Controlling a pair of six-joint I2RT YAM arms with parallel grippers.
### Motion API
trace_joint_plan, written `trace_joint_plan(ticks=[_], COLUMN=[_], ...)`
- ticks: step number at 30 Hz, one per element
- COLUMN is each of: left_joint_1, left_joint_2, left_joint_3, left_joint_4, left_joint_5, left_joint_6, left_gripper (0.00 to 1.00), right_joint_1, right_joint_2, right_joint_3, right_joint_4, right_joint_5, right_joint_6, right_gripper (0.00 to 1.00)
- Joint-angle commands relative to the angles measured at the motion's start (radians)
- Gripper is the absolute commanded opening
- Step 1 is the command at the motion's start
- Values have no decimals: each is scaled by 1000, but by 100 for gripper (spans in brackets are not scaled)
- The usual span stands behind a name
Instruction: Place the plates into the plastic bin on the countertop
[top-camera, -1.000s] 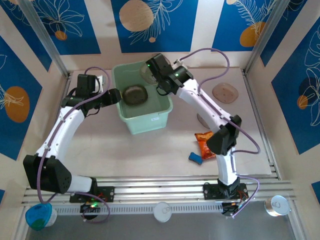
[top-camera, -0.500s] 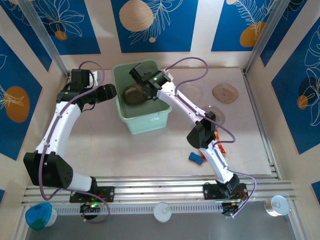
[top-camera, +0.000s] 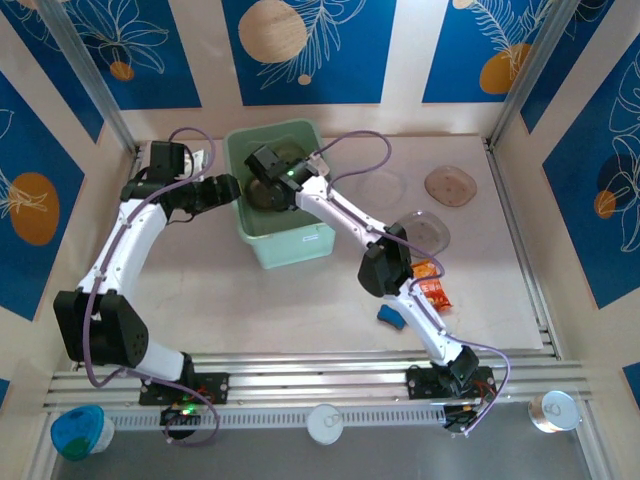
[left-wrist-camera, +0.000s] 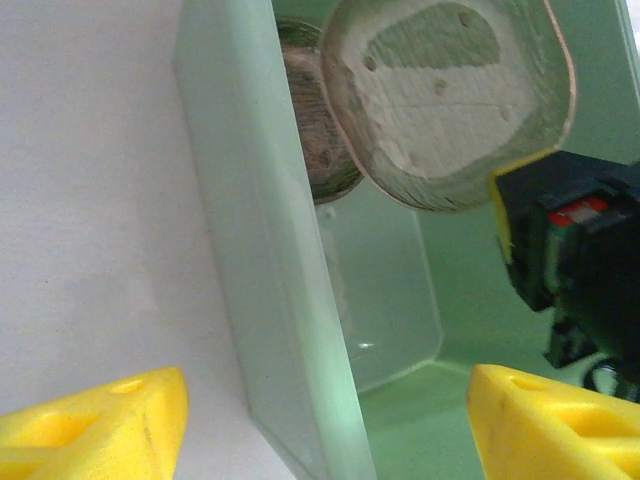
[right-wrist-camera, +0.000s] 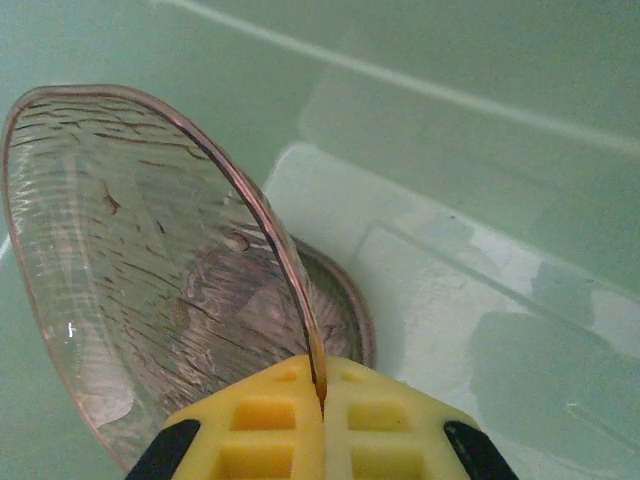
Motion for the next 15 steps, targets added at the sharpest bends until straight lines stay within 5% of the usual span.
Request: trace_joint_plan(ticks=[1,7,15], left_joint_1=[8,22,44], left_joint_2=[-4,-31,-50], left_joint_3=[-4,55,47], left_joint_4=[-9,-126,-132], left_joint_5=[33,-70,-67], left_joint_6=[13,97,98], left_gripper=[74,75,75], right_joint_1=[8,2,-1], right_joint_2=[32,93,149], right_joint_3=[54,81,98], right_joint_4=[76,138,213], right_joint_5=[63,51,36], right_joint_6=[-3,-15,-34], right_gripper=[0,0,0])
